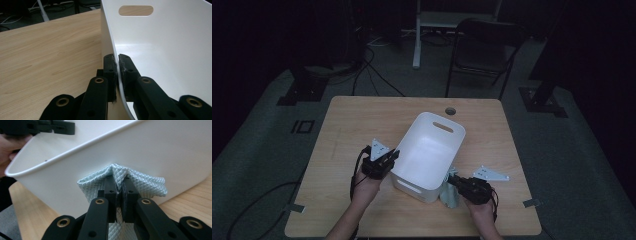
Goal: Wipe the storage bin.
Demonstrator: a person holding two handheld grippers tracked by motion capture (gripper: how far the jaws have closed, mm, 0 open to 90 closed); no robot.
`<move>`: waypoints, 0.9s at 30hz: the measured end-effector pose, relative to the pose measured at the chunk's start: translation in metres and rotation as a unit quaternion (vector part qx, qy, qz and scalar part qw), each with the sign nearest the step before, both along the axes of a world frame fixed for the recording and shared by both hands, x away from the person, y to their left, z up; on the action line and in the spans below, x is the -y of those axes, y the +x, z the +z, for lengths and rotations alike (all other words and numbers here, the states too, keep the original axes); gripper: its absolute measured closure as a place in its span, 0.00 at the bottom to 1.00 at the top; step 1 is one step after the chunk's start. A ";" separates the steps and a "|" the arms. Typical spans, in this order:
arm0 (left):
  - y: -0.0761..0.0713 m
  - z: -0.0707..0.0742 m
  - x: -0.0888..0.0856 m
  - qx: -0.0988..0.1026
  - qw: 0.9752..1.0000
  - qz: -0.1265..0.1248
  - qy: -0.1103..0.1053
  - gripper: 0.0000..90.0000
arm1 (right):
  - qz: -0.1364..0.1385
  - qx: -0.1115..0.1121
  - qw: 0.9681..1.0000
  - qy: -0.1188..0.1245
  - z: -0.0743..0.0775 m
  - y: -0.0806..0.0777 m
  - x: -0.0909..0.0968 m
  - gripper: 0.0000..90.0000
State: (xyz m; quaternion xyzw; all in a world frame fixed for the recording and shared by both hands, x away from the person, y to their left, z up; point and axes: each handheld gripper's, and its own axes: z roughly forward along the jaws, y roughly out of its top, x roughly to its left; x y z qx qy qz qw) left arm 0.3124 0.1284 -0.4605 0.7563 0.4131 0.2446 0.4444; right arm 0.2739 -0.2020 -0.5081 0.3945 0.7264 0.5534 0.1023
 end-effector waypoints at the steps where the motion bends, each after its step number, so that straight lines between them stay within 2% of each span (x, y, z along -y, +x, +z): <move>1: 0.000 0.000 0.000 0.001 1.000 0.000 0.001 0.94 | -0.001 -0.001 1.000 -0.001 -0.001 0.002 0.000 0.94; 7: 0.000 0.000 0.000 0.001 1.000 0.001 0.001 0.94 | -0.008 -0.016 1.000 -0.009 -0.009 0.008 0.002 0.94; 12: 0.000 0.000 0.000 0.001 1.000 0.000 0.000 0.94 | -0.019 -0.032 0.999 -0.028 -0.021 0.016 0.003 0.94; 14: 0.000 0.000 0.000 0.002 1.000 0.001 0.001 0.94 | -0.028 -0.054 0.997 -0.039 -0.031 0.021 0.003 0.94; 15: 0.000 0.000 0.000 0.002 1.000 0.001 0.001 0.94 | -0.028 -0.054 0.997 -0.039 -0.031 0.021 0.003 0.94; 16: 0.000 0.000 0.000 0.001 1.000 0.002 0.002 0.94 | -0.032 -0.064 0.996 -0.052 -0.036 0.025 0.001 0.94; 20: -0.001 0.000 0.001 0.002 1.000 0.009 0.005 0.94 | -0.035 -0.071 0.995 -0.056 -0.036 0.028 0.001 0.94; 22: -0.001 0.000 0.002 0.003 1.000 0.010 0.006 0.94 | -0.037 -0.072 0.996 -0.048 -0.033 0.027 0.002 0.95; 25: -0.001 0.000 0.002 0.004 1.000 0.010 0.007 0.94 | -0.036 -0.062 0.997 -0.036 -0.026 0.024 0.003 0.95; 26: -0.001 0.000 0.002 0.004 1.000 0.010 0.007 0.94 | -0.036 -0.057 0.997 -0.024 -0.020 0.023 0.004 0.95; 27: -0.001 0.000 0.002 0.004 1.000 0.010 0.007 0.94 | -0.031 -0.023 0.999 0.008 0.001 0.017 0.006 0.95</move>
